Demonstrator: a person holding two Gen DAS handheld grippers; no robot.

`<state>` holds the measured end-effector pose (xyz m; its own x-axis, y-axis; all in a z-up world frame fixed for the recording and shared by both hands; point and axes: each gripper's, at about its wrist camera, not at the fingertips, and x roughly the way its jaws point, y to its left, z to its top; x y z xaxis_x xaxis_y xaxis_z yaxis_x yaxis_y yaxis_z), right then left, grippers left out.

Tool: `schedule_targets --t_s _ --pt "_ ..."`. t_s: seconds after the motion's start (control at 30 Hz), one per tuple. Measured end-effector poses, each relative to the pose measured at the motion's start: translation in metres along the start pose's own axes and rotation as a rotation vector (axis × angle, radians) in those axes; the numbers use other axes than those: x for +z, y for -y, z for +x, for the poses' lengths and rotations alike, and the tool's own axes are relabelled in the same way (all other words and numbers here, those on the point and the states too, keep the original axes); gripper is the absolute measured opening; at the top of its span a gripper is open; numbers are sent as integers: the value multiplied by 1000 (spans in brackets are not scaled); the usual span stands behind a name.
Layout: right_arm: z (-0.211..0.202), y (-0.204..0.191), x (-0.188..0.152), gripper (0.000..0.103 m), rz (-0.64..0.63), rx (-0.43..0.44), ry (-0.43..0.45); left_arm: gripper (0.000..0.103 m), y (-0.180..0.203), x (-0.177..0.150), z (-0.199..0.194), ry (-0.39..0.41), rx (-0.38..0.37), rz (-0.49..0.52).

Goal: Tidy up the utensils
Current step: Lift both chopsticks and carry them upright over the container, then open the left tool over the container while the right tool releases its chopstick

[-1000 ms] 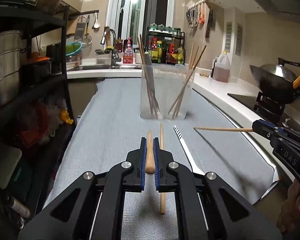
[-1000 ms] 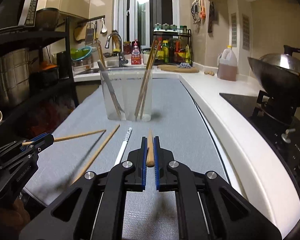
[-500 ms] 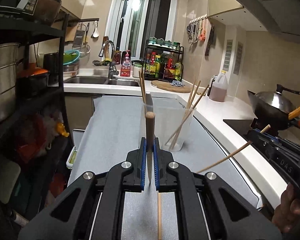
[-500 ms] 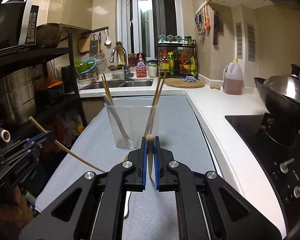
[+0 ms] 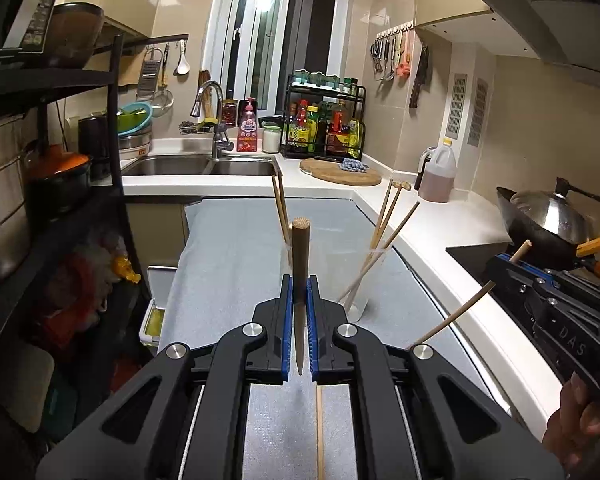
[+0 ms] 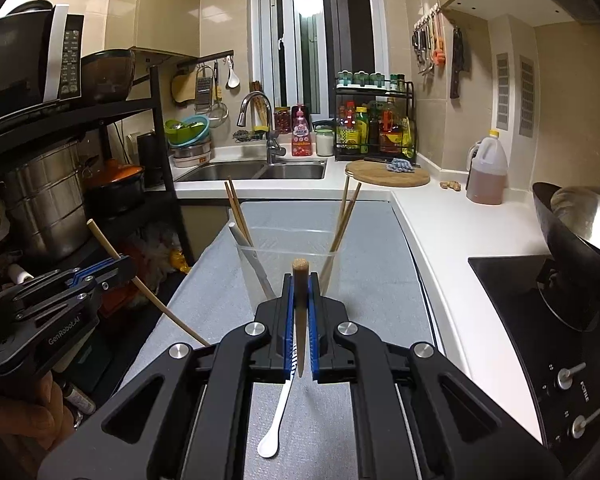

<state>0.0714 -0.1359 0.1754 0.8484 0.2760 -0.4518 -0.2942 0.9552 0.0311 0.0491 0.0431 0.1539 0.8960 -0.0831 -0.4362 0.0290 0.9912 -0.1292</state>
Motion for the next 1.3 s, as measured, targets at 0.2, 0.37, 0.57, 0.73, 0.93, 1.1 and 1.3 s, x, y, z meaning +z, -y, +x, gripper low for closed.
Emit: schedule_targets --t_s 0.2,0.37,0.57,0.73,0.93,1.1,1.3 --pt "2 7 24 6 20 26 -10 7 -3 28 3 1 -23 -8" --pt "-5 10 66 6 22 54 48 7 -1 67 3 16 -66 -16" --pt "2 17 117 6 21 43 150 7 12 116 13 75 -90 4" --pt "46 21 121 6 16 33 130 7 13 127 44 72 -85 -7" --pt "95 28 96 6 24 34 63 7 17 110 98 -4 -71 14" --pt "123 32 78 7 26 36 -4 7 17 91 128 -68 -67 19" --pt "127 34 73 24 15 8 -23 26 15 81 131 -89 -71 9"
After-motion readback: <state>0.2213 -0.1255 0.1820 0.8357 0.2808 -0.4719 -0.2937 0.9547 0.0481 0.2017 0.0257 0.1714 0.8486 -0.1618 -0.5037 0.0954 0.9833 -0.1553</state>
